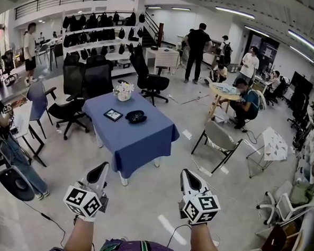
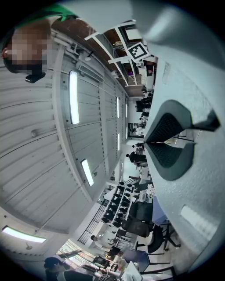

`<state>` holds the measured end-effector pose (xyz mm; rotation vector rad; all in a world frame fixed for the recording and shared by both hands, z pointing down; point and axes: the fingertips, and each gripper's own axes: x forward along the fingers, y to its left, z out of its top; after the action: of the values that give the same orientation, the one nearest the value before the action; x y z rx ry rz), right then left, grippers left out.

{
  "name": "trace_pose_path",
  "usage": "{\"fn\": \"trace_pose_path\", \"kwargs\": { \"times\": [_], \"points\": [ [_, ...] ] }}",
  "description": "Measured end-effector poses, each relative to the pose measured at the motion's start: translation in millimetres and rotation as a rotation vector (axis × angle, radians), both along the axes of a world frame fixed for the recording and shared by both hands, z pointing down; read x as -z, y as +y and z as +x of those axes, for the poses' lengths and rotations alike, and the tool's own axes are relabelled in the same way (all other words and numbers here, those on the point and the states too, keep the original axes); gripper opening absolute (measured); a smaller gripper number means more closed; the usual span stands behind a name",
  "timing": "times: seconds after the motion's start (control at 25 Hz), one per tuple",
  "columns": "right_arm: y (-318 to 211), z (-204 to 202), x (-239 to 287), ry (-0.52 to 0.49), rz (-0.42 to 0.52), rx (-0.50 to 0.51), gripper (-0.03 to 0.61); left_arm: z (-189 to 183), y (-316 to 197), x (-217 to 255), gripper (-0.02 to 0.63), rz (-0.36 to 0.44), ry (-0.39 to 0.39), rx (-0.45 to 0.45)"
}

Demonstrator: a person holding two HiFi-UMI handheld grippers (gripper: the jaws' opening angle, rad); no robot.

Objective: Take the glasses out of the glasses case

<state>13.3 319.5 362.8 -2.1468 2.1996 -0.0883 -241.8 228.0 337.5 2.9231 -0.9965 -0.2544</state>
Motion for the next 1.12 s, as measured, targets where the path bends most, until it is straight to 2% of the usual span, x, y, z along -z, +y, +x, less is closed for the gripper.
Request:
{"fn": "trace_pose_path", "kwargs": {
  "times": [0.6,0.88,1.12],
  "points": [
    [19,26,-20,-0.037,-0.006,0.032,0.003,41,21,-8,0.017,0.014,-0.034,-0.004],
    [-4,42,-31,-0.036,-0.031,0.029,0.003,55,-6,-24,0.017,-0.014,-0.031,-0.003],
    [-43,60,-42,-0.026,-0.056,0.021,0.003,74,-50,-36,0.016,-0.024,-0.023,-0.012]
  ]
}}
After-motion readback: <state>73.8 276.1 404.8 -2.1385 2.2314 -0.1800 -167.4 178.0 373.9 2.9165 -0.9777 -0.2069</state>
